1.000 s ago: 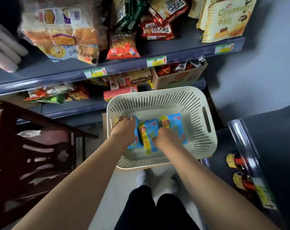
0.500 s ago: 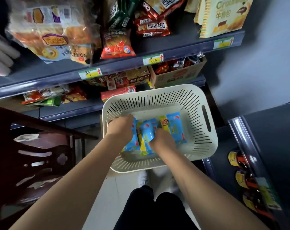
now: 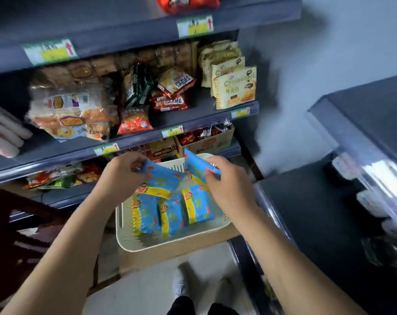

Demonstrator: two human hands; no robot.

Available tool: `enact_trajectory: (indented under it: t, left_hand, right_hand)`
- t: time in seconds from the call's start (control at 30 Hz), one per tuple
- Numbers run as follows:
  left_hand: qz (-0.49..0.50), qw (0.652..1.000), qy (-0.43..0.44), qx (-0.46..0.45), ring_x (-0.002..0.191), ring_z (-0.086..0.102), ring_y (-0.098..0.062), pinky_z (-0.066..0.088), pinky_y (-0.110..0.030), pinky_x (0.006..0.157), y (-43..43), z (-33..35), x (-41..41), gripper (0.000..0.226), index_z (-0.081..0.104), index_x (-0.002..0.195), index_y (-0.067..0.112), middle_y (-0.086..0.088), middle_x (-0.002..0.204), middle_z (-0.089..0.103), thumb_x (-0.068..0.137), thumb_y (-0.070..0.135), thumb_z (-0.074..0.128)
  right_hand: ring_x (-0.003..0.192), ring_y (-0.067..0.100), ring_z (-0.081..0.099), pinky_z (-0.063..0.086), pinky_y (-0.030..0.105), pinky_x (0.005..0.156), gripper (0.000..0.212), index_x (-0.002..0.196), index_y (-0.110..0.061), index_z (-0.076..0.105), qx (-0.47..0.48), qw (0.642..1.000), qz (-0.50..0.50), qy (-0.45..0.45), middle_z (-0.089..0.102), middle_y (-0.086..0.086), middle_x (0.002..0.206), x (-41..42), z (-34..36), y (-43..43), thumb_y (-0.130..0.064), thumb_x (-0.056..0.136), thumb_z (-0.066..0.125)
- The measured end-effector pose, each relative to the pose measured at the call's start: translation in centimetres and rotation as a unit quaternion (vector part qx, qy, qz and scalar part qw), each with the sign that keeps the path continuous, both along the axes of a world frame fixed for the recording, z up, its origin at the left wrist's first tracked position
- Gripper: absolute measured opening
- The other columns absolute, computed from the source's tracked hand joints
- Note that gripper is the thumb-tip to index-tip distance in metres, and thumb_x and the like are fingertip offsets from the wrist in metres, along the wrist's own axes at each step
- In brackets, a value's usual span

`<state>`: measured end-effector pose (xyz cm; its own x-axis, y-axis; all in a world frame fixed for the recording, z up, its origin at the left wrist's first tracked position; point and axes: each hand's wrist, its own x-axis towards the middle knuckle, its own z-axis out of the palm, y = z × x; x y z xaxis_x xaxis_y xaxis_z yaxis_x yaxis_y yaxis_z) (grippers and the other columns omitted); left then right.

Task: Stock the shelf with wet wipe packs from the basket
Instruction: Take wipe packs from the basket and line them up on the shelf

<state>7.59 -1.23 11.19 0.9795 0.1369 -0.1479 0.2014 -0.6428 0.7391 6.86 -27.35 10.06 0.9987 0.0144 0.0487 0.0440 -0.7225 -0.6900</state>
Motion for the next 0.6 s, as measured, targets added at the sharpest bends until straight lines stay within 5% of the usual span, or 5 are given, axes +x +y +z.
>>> enact_trajectory:
  t: [0.27, 0.47, 0.6]
  left_hand:
    - [-0.054, 0.993, -0.105, -0.024, 0.073, 0.068, -0.002, 0.057, -0.014, 0.062, -5.5, 9.7, -2.0, 0.043, 0.064, 0.086, 0.036, 0.007, 0.089, 0.074, 0.078, -0.001, 0.084]
    - [-0.055, 0.978, -0.121, -0.161, 0.078, 0.073, -0.019, 0.058, -0.02, 0.055, -6.3, 14.4, -5.1, 0.028, 0.071, 0.096, 0.018, -0.003, 0.091, 0.077, 0.079, 0.0, 0.084]
    - [-0.089, 0.952, -0.112, -0.271, 0.075, 0.075, -0.021, 0.063, -0.029, 0.064, -7.5, 16.4, -7.4, 0.026, 0.067, 0.091, 0.013, -0.008, 0.086, 0.077, 0.079, -0.007, 0.079]
  right_hand:
    - [0.087, 0.032, 0.069, 0.055, 0.043, 0.066, 0.023, 0.119, -0.022, 0.067, -0.058, 0.982, -0.005, -0.179, 0.075, 0.005, 0.098, -3.5, 8.5, -3.7, -0.022, 0.096, 0.064]
    - [0.081, 0.033, 0.069, 0.056, 0.044, 0.062, 0.022, 0.117, -0.019, 0.068, -0.091, 0.949, -0.069, -0.293, 0.074, 0.007, 0.097, -8.5, 13.4, -5.2, -0.019, 0.095, 0.065]
    - [0.076, 0.031, 0.069, 0.056, 0.039, 0.059, 0.025, 0.119, -0.018, 0.069, -0.104, 0.919, -0.115, -0.364, 0.075, 0.007, 0.095, -13.0, 15.8, -6.4, -0.017, 0.094, 0.068]
